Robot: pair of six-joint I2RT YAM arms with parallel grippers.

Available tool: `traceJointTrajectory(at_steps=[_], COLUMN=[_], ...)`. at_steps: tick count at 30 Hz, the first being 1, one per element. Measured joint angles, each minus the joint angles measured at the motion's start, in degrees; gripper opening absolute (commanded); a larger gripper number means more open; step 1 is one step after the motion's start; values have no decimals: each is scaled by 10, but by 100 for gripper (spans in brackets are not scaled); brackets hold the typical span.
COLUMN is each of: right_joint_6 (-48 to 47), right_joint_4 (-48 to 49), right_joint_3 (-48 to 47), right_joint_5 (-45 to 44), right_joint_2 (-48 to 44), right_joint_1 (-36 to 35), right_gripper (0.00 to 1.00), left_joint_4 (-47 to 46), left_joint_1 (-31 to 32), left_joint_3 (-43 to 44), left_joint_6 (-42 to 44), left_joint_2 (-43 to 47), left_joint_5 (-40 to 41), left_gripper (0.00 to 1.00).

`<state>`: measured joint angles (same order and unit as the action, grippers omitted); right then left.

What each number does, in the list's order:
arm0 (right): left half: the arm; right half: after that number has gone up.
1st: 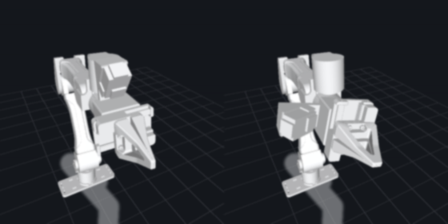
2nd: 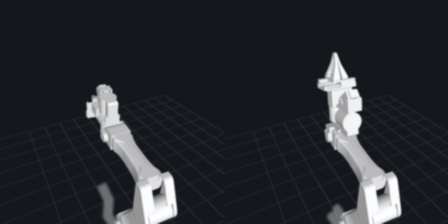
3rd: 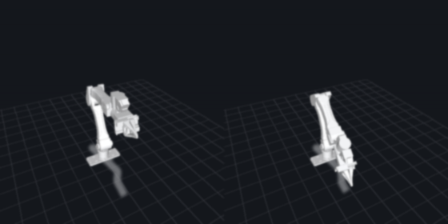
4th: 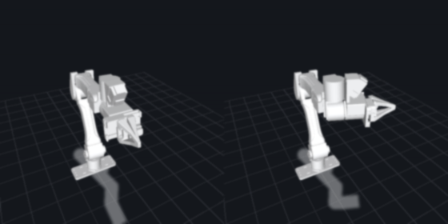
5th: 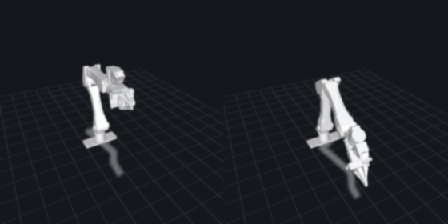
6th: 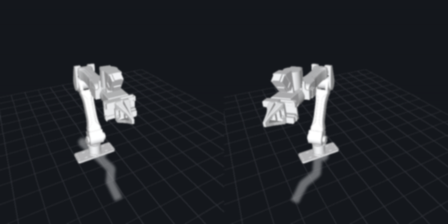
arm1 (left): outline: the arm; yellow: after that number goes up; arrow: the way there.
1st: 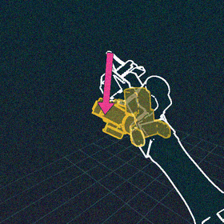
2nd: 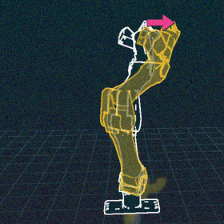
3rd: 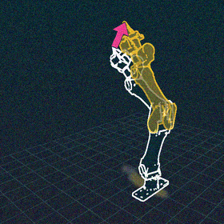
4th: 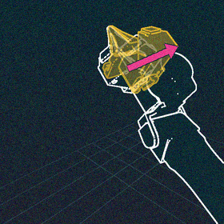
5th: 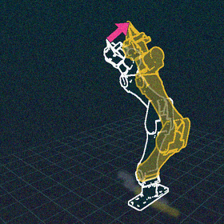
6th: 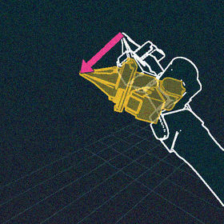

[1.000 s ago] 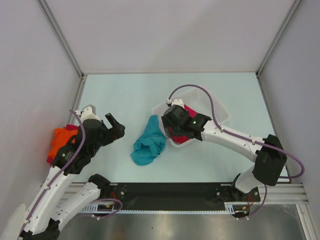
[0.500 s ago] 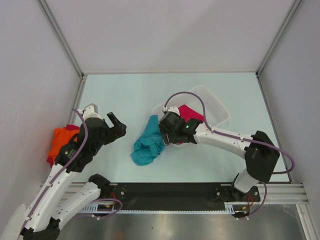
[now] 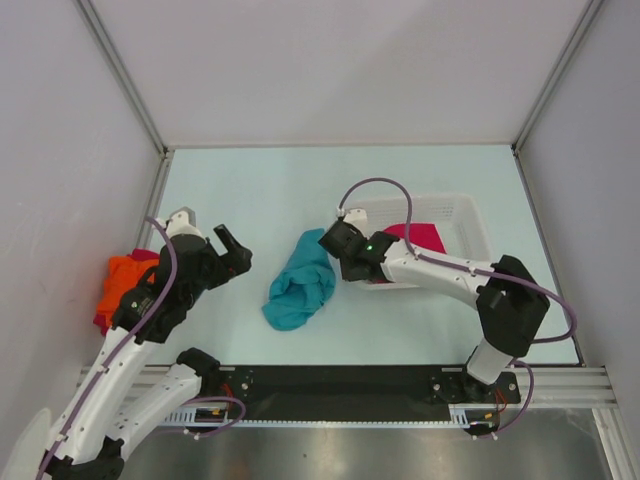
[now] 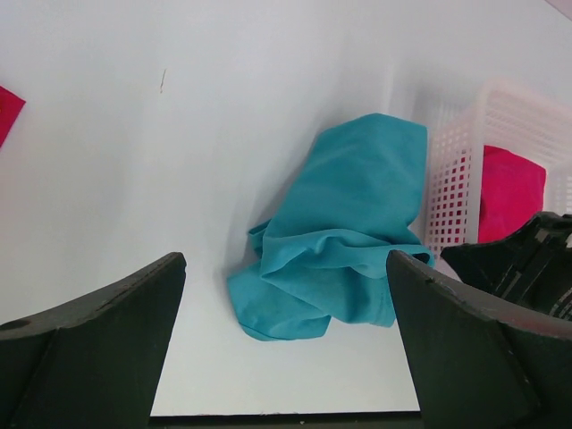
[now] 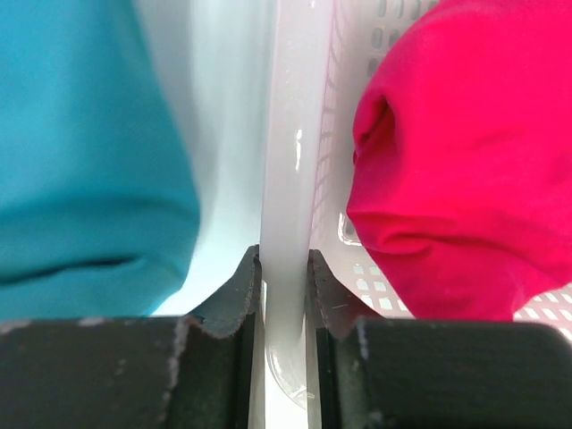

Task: Fold and stack the t-shirts
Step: Move the tshirt to the center of the board

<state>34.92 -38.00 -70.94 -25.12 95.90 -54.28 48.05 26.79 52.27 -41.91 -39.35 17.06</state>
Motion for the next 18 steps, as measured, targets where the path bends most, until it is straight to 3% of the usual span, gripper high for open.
traceJointTrajectory(at_steps=[8, 18], right_joint_6=[58, 89], right_joint_4=[55, 66], right_joint_3=[88, 114], right_joint_5=[11, 9], right_joint_2=[-70, -95], right_joint_1=[112, 227], right_gripper=[0, 0], left_joint_4=[-5, -24], left_joint_1=[-15, -17], left_joint_3=[-2, -20], left_joint_6=[14, 15], left_joint_2=[0, 7], left_joint_5=[-32, -74], left_gripper=[99, 99])
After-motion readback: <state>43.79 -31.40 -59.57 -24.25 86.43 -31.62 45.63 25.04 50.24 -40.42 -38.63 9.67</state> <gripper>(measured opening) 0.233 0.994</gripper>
